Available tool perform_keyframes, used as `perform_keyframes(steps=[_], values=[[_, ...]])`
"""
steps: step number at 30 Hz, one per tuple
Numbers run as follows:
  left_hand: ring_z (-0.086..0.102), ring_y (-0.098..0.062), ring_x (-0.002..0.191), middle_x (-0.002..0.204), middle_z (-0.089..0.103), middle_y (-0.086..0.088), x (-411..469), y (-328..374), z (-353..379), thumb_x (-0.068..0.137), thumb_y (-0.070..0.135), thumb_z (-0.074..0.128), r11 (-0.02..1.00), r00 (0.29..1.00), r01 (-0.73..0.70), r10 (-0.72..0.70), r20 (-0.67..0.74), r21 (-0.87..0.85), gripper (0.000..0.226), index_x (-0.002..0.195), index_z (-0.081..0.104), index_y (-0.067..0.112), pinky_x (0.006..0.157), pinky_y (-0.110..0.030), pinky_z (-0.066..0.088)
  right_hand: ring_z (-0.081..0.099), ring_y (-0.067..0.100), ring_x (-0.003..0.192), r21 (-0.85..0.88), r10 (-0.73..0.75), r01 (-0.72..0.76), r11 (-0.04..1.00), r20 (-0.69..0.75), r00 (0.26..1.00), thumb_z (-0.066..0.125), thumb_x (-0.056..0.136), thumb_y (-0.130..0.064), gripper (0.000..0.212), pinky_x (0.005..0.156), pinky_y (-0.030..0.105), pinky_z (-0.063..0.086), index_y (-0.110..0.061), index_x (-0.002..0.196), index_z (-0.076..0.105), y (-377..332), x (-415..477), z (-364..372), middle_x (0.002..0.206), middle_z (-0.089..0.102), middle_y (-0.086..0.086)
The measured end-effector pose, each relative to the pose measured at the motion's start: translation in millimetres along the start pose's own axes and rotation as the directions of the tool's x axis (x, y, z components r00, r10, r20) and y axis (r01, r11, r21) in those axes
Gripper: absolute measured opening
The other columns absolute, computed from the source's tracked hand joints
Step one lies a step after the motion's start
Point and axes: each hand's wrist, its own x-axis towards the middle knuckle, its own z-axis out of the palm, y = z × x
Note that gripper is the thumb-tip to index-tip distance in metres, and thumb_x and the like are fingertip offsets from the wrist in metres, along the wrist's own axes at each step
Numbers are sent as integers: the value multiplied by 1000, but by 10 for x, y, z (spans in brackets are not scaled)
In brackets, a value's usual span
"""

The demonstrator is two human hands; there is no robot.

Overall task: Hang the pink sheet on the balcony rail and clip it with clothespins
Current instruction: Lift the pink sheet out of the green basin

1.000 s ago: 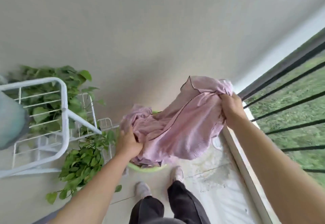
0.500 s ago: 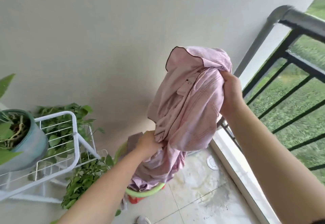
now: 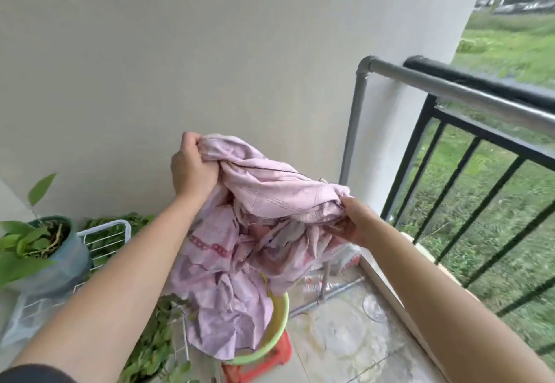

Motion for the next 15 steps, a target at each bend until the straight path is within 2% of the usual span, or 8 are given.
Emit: perform_keyframes(steps=[4,6,8,9,10,12,14,15], values=[[59,-34,70,78,64,-9,-109,522,-163,75,12,61,973,974,-228,228,14,35,22,93,49,13,57,-30,33,71,25,67,-126,32,-33,991,-11,999,56,88,-64,52,55,35,60,-15,105,64,187,-129,-261,88,71,11],[55,-28,67,77,60,-1,-197,697,-203,75,15,63,958,958,-287,287,12,19,25,94,47,13,57,-28,30,72,28,75,-383,-29,11,924,-40,999,45,89,-69,57,64,41,61,-16,101,64,252,-193,-373,97,72,15],[51,-23,66,78,57,3,-286,856,-222,77,17,65,948,948,-320,320,3,3,27,95,46,12,57,-27,28,69,32,89,-764,-247,131,632,-38,968,39,94,-61,45,74,41,59,-22,106,59,298,-250,-454,106,70,19],[51,-23,67,78,57,3,-329,933,-223,77,18,66,942,942,-336,336,8,2,27,95,46,12,57,-27,27,64,33,101,-853,-393,197,484,-11,920,42,92,-58,47,83,39,54,-19,116,57,308,-263,-475,117,65,18],[52,-23,67,79,57,2,-373,1006,-221,78,18,66,935,934,-356,356,22,3,27,95,46,11,57,-27,28,57,31,113,-849,-493,289,441,40,869,48,85,-57,56,92,37,47,-16,124,50,317,-301,-456,128,57,17],[55,-25,70,80,58,1,-463,1133,-210,80,18,65,922,920,-388,387,56,4,25,96,47,11,58,-26,30,32,25,139,-743,-517,513,429,264,814,64,66,-62,101,109,36,30,-19,147,23,333,-416,-328,151,27,11],[55,-23,70,80,58,2,-532,1244,-211,80,17,64,919,917,-393,393,63,-26,24,96,47,11,59,-25,32,-3,21,151,-751,-441,606,260,467,767,74,44,-78,150,121,41,10,-28,153,-15,402,-523,-130,163,-9,2],[54,-20,69,79,58,4,-551,1297,-224,80,16,64,918,917,-392,395,50,-55,23,95,48,11,58,-24,32,-11,21,151,-769,-435,615,178,499,750,73,36,-83,161,123,45,4,-28,150,-26,454,-558,-50,163,-18,0]])
